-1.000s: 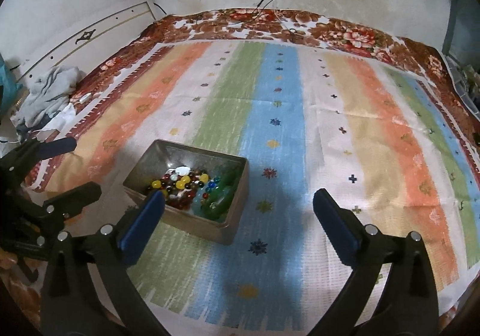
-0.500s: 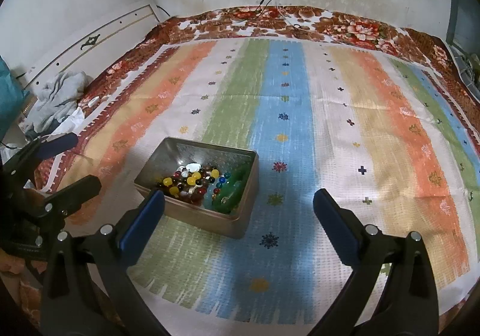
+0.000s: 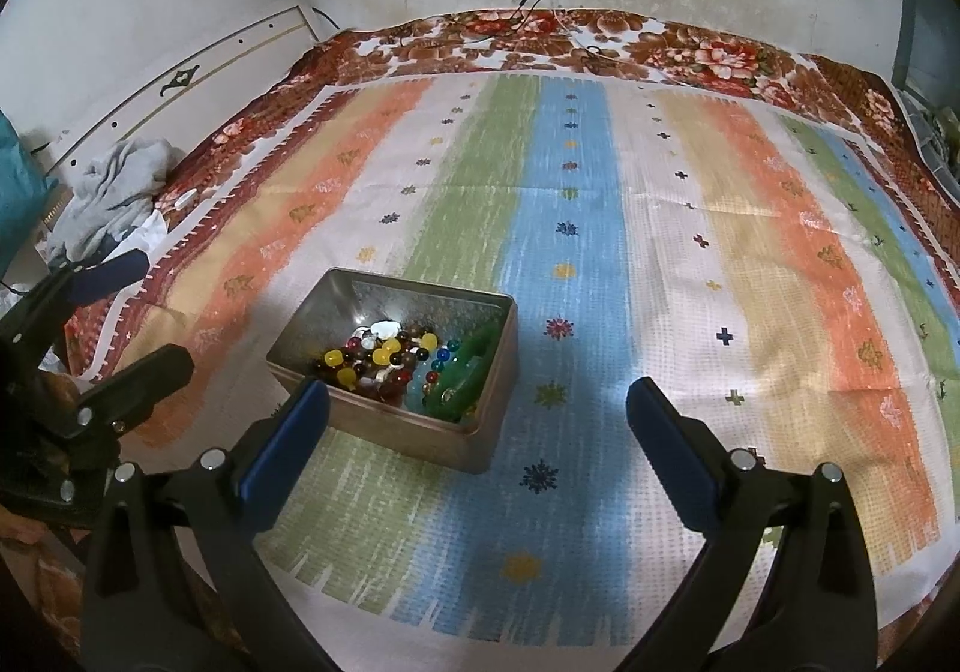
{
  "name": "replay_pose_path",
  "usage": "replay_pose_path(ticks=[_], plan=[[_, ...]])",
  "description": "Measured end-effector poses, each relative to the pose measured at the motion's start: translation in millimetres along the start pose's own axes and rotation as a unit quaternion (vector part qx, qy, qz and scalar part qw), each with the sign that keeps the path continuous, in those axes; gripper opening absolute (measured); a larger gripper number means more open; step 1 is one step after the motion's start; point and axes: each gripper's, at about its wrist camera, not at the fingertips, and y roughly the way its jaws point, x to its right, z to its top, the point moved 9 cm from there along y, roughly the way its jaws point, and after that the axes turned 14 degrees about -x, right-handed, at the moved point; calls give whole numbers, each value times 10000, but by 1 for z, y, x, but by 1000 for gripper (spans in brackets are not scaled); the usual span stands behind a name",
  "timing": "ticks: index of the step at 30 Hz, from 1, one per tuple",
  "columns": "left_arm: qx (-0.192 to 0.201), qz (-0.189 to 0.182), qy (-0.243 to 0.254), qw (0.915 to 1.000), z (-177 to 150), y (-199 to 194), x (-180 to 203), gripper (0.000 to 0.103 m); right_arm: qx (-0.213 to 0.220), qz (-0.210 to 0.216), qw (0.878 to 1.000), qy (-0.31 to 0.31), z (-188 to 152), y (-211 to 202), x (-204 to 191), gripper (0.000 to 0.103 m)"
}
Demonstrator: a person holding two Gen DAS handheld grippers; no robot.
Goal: Organize jewelry
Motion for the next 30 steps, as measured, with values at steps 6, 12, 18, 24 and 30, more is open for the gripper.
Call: replay_pose_path(ticks=[6, 12, 18, 24, 30], plan=[[58, 3, 1, 10000, 1, -2, -1, 97, -12, 3, 10000, 1, 0, 2, -1, 98], [41, 41, -42, 10000, 0, -1, -4, 97, -11, 4, 10000, 0, 0, 3, 0, 98], [3, 67, -90, 9999, 0, 1, -6, 97, 18, -8, 10000, 26, -1, 2, 3, 98], [-21, 47, -101, 9999, 0, 1, -7, 97, 29, -29, 10000, 30, -2, 1, 5, 98], [-44, 55, -93, 9999, -1, 2, -7, 97, 84, -45, 9999, 48, -1, -1, 6, 98]])
